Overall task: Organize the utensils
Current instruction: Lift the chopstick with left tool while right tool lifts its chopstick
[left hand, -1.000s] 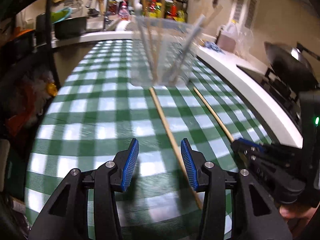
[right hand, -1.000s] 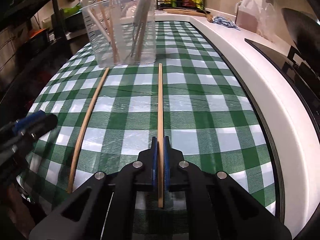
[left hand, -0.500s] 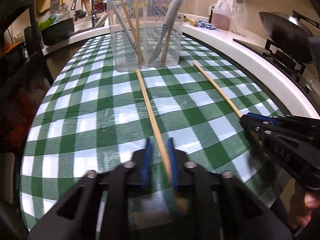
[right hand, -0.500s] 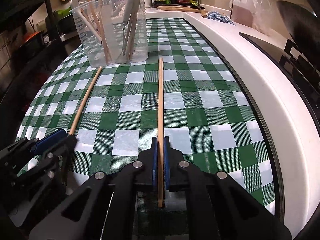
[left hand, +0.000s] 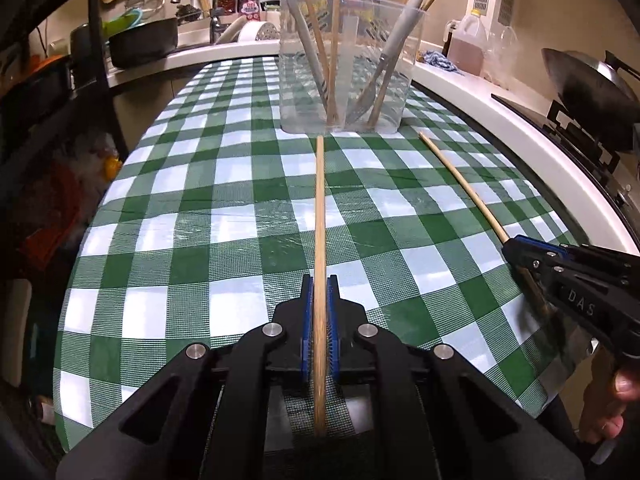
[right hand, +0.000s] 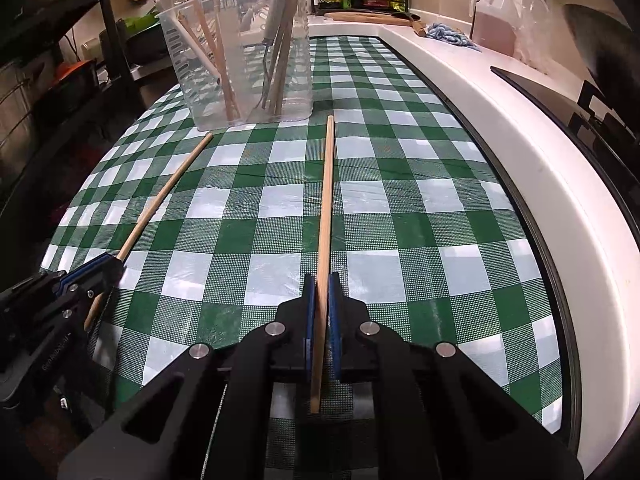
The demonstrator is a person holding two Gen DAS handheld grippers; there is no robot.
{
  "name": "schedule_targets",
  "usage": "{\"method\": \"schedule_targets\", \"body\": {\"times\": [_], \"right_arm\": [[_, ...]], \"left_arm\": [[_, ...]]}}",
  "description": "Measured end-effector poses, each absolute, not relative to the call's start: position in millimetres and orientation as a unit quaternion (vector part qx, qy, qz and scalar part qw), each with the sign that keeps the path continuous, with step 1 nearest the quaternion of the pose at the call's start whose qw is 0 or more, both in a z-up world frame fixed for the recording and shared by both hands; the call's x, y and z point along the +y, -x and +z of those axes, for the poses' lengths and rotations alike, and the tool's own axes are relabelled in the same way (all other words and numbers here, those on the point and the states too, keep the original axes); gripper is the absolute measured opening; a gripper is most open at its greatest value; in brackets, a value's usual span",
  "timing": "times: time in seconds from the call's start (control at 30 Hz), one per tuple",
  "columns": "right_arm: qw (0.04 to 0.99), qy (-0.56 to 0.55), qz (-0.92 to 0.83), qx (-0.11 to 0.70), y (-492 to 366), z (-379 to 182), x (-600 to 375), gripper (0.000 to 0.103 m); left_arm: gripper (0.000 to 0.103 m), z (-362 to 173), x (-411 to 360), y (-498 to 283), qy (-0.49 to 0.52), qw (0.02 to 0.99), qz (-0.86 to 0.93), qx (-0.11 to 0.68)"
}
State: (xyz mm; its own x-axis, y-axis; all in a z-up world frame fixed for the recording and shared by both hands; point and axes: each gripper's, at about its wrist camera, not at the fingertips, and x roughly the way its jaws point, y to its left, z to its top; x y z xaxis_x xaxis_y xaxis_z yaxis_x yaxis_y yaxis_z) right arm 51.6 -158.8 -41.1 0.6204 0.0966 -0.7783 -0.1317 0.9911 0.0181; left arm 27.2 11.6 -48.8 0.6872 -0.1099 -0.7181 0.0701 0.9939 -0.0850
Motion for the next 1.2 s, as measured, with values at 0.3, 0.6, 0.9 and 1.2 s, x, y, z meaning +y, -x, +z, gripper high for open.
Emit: {"method": "schedule_targets", "body": {"times": [0.3,0.6,0.9,1.2], "right_arm": [[0.902,0.024,0.057,0.428,-48.6,-41.9,-157.0,0.010],[0.903,0.027,0.055,0.425,-48.6,-41.5,-158.4,0.010],[0.903,0.028,0.055,0.425,-48.4,-41.4,-158.5,0.010],[0.905,0.031,0.058,0.419,-45.7,-38.8,-156.8,0.006]], "left_arm": [[0.013,-49.6,7.3,-18.7,0.014,0.921,-0.048,0.386],[0.013,-49.7,7.9,-18.5,0.014,0.922,-0.043,0.384],[0.013,-49.9,8.8,-18.8,0.017,0.922,-0.043,0.384],[0.006,-48.4,10.6,-17.5,0.019,0.923,-0.040,0.383]]}}
